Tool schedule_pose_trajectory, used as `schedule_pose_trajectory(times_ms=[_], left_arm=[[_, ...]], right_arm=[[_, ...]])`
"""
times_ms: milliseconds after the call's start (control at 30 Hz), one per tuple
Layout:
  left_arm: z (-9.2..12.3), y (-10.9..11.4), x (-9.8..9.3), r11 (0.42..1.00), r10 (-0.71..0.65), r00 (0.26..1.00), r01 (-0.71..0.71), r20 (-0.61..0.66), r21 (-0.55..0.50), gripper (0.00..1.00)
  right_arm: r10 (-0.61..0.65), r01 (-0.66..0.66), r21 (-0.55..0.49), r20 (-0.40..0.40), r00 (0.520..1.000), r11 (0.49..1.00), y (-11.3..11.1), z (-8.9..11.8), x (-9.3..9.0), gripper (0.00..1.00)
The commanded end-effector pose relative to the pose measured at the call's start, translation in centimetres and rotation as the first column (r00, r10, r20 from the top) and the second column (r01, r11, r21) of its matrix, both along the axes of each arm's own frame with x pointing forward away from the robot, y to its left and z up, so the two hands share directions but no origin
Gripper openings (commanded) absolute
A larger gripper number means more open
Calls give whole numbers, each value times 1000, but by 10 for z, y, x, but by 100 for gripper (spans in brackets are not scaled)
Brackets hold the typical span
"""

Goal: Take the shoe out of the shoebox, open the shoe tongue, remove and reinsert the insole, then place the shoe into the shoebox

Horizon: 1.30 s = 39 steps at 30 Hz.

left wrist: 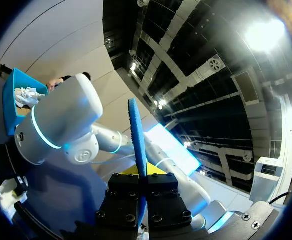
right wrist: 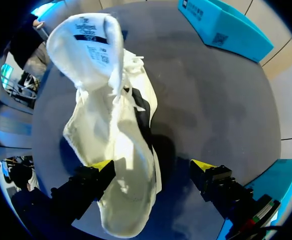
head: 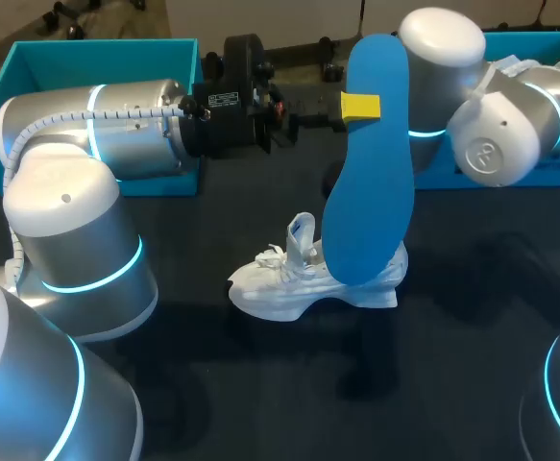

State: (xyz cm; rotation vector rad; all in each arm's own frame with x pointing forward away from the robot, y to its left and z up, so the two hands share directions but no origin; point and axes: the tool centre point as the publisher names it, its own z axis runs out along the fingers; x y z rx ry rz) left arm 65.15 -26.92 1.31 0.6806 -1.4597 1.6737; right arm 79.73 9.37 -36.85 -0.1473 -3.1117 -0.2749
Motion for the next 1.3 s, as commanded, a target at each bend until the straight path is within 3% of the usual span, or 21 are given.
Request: schedule_pose_trajectory(times_ms=[33, 100, 333, 400, 867, 1200, 1300], left_arm=[[-1, 0, -1, 1000, 1, 1000, -1, 0, -2, 0], [-1, 0, -1, 1000, 1, 1000, -1, 0, -2, 0], [-1, 0, -1, 1000, 1, 1000, -1, 0, -2, 0], [-1, 0, -1, 1000, 1, 1000, -1, 0, -2, 0], [-1, 0, -1, 1000, 1, 1000, -1, 0, -2, 0], [-1, 0, -1, 1000, 1, 1000, -1, 0, -2, 0], [-1, 0, -1, 1000, 1, 1000, -1, 0, -2, 0]], right_arm=[[10, -10, 2, -16, 1000, 1000, 12, -14, 5, 72], [10, -10, 9, -23, 1000, 1000, 13, -18, 4, 45], [11, -11, 5, -49, 999, 1000, 13, -26, 1, 19], [12, -12, 2, -53, 999, 1000, 13, -26, 1, 1], [-10, 8, -23, -107, 994, 1000, 11, -22, -7, 0], [-193, 204, 44, -181, 964, 978, -2, -10, -16, 0], [-283, 305, 94, -198, 939, 948, -9, -8, -22, 0]])
